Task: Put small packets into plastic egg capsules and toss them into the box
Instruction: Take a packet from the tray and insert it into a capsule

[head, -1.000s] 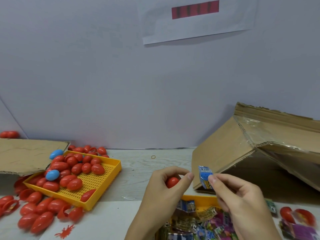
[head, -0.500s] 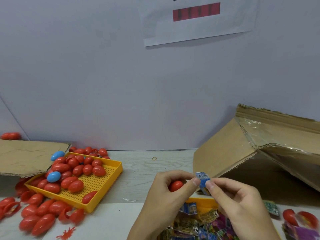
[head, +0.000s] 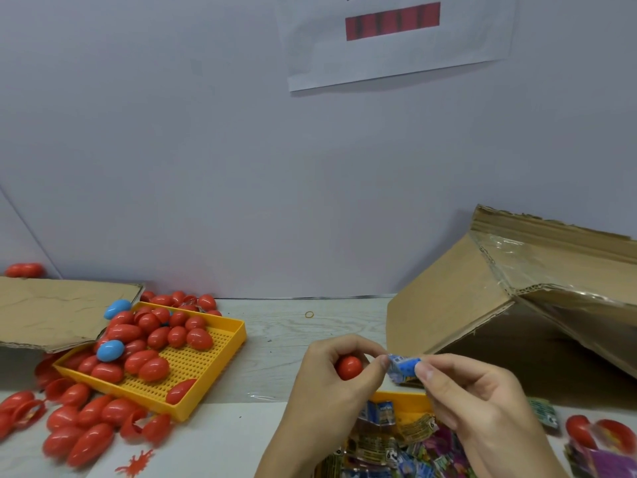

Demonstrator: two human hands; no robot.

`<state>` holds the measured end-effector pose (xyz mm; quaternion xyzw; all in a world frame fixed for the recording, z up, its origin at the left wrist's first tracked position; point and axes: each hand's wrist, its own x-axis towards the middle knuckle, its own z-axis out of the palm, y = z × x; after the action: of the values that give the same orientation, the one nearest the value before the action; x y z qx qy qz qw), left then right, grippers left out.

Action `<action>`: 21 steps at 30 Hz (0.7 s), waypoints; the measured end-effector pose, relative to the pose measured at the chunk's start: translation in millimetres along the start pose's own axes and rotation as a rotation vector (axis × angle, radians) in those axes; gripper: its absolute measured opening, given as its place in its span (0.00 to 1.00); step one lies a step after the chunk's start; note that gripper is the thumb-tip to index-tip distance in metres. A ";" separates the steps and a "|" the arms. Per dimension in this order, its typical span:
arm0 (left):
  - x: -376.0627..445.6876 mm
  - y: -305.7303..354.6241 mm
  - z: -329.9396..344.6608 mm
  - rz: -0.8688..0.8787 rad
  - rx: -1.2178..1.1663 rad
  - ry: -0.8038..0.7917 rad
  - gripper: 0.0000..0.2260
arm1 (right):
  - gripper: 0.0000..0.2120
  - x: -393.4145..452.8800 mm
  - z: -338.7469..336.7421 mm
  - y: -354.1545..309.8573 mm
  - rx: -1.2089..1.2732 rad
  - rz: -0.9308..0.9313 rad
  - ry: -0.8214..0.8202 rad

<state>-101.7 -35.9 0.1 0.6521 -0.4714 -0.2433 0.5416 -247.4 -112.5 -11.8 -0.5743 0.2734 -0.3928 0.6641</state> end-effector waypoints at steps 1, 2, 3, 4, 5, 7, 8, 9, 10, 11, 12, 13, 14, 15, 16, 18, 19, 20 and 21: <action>0.4 0.1 -0.4 0.005 -0.003 0.020 0.05 | 0.39 -0.2 0.6 -0.5 -0.003 0.009 -0.017; 0.5 0.1 -0.6 0.010 -0.004 0.034 0.06 | 0.39 -0.5 1.3 -0.8 -0.008 0.021 -0.033; 0.8 0.1 -0.8 0.016 -0.002 0.041 0.06 | 0.39 -0.4 2.1 -0.7 -0.014 0.032 -0.039; 0.8 -0.2 -0.5 0.023 0.001 0.040 0.07 | 0.37 -0.6 2.5 -1.0 -0.016 0.044 -0.046; 0.8 -0.3 -0.2 0.028 0.004 0.034 0.08 | 0.32 -1.0 2.9 -1.4 -0.015 0.058 -0.051; 0.6 0.1 0.5 0.029 0.006 0.011 0.08 | 0.21 -2.0 3.8 -3.6 -0.014 0.078 -0.048; 0.6 0.0 0.8 0.031 0.009 -0.006 0.09 | 0.19 -2.2 3.6 -3.8 -0.026 0.072 -0.035; 0.8 0.0 1.1 0.036 0.012 -0.024 0.09 | 0.19 -2.1 3.4 -3.8 -0.040 0.062 -0.018; 1.0 -0.4 1.4 0.040 0.014 -0.041 0.09 | 0.18 -2.3 3.1 -3.7 -0.052 0.054 -0.003; 1.4 -0.4 1.3 0.041 0.014 -0.056 0.08 | 0.18 -2.2 3.2 -3.9 -0.056 0.048 0.007; 1.6 -0.8 1.1 0.040 0.014 -0.070 0.08 | 0.17 -2.1 3.5 -4.0 -0.053 0.044 0.015; 1.3 -0.6 0.8 0.036 0.012 -0.082 0.07 | 0.16 -1.6 3.4 -3.7 -0.048 0.042 0.030; 0.9 -0.7 0.4 0.027 0.007 -0.095 0.05 | 0.14 -1.0 3.3 -3.2 -0.037 0.037 0.051; 0.3 -0.8 0.1 0.012 -0.004 -0.109 0.04 | 0.13 -0.5 3.0 -2.5 -0.027 0.032 0.079; -0.3 -1.7 -0.3 -0.007 -0.016 -0.121 0.04 | 0.12 0.2 2.5 -1.9 -0.020 0.023 0.109; -1.0 -5.5 -1.0 -0.063 -0.055 -0.137 0.09 | 0.11 0.7 0.8 -1.4 -0.007 0.002 0.174; -1.0 -6.6 -0.9 -0.094 -0.087 -0.143 0.11 | 0.12 0.7 -0.4 -1.4 -0.002 -0.008 0.204; -1.1 -6.8 -0.5 -0.115 -0.117 -0.149 0.11 | 0.12 0.4 -1.2 -1.5 -0.011 -0.019 0.227; -0.8 -6.7 -0.2 -0.128 -0.133 -0.148 0.11 | 0.11 -0.1 -1.2 -1.7 -0.034 -0.028 0.240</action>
<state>-99.5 -35.3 -6.2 0.6238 -0.4503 -0.3555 0.5307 -248.8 -113.2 -10.4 -0.5382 0.3496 -0.4632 0.6112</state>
